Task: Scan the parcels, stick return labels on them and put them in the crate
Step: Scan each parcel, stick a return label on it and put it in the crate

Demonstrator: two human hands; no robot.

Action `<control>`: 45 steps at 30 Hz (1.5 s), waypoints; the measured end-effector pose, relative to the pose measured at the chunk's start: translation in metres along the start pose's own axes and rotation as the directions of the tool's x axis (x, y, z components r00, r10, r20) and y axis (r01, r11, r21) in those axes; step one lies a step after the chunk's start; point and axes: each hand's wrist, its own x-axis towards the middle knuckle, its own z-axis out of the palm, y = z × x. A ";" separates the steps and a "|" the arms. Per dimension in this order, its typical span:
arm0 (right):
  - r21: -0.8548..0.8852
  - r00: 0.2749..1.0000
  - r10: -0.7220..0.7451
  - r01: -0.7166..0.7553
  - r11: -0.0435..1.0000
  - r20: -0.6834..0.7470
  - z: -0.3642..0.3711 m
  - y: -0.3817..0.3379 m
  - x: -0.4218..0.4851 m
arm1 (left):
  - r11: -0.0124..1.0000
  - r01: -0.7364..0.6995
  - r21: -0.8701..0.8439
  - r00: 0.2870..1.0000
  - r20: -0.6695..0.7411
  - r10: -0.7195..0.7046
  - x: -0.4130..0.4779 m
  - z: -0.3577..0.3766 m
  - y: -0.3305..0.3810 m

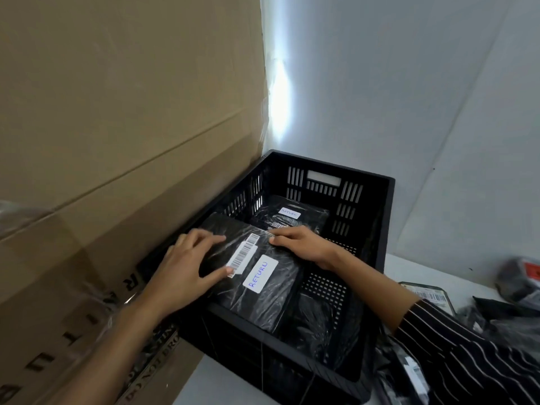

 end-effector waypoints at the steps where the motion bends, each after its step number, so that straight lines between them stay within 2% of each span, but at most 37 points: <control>1: -0.090 0.999 -0.026 0.025 0.996 -0.018 0.004 -0.003 0.002 | 0.996 0.021 0.086 0.998 0.052 -0.025 0.005 0.002 -0.005; 2: -0.208 0.997 -0.053 0.039 0.977 -0.063 0.007 -0.003 0.005 | 0.988 0.048 0.144 0.989 0.133 -0.067 0.009 0.002 -0.008; 4: -0.430 0.976 -0.064 -0.032 0.902 -0.206 0.010 0.001 0.004 | 0.976 0.102 0.191 0.946 0.285 -0.155 0.013 0.003 -0.012; 5: -0.452 0.966 -0.048 -0.074 0.889 -0.253 0.009 0.006 0.002 | 0.974 0.112 0.196 0.932 0.319 -0.172 0.014 0.003 -0.012; 6: -0.404 0.970 -0.001 -0.101 0.909 -0.244 0.009 0.012 -0.001 | 0.972 0.111 0.205 0.927 0.332 -0.176 0.014 0.003 -0.012; 8: -0.213 0.986 0.106 -0.132 0.968 -0.129 0.012 0.023 -0.005 | 0.970 0.106 0.219 0.927 0.332 -0.176 0.014 0.002 -0.014; 14: -0.057 0.990 0.110 -0.116 0.992 -0.092 0.017 0.025 -0.006 | 0.983 0.119 0.137 0.913 0.374 -0.163 0.017 0.000 -0.019; 17: -0.103 0.994 0.072 -0.080 0.991 -0.079 0.010 0.025 -0.013 | 0.992 0.093 0.091 0.947 0.298 -0.116 0.020 0.001 -0.008; 19: -0.209 0.990 0.021 -0.050 0.977 -0.136 0.005 0.020 -0.021 | 0.998 0.063 0.013 0.972 0.227 -0.064 0.020 0.001 0.005; 21: -0.239 0.974 -0.042 -0.012 0.971 -0.221 -0.002 0.015 -0.034 | 0.996 0.025 -0.083 0.987 0.162 -0.012 0.019 0.000 0.025; 24: -0.248 0.933 -0.165 0.085 0.965 -0.319 -0.020 0.014 -0.069 | 0.976 -0.075 -0.203 0.995 0.056 0.088 0.016 0.002 0.067; 26: -0.192 0.895 -0.236 0.174 0.966 -0.379 -0.033 0.016 -0.105 | 0.948 -0.139 -0.285 0.990 -0.011 0.142 0.011 0.007 0.102; 29: -0.160 0.832 -0.261 0.209 0.965 -0.489 -0.053 0.030 -0.169 | 0.871 -0.205 -0.447 0.978 -0.054 0.203 -0.002 0.022 0.164; 34: -0.195 0.766 -0.160 0.046 0.980 -0.623 -0.087 0.099 -0.279 | 0.735 -0.251 -0.630 0.948 -0.007 0.318 -0.029 0.080 0.270; 39: -0.255 0.691 -0.066 -0.176 0.951 -0.720 -0.124 0.174 -0.380 | 0.711 -0.163 -0.684 0.882 0.223 0.416 -0.057 0.164 0.362; 42: -0.304 0.604 -0.052 -0.322 0.897 -0.795 -0.154 0.209 -0.439 | 0.731 -0.119 -0.672 0.809 0.361 0.464 -0.069 0.210 0.418; 45: -0.286 0.495 -0.023 -0.461 0.840 -0.868 -0.188 0.237 -0.495 | 0.731 -0.129 -0.670 0.741 0.424 0.520 -0.074 0.245 0.477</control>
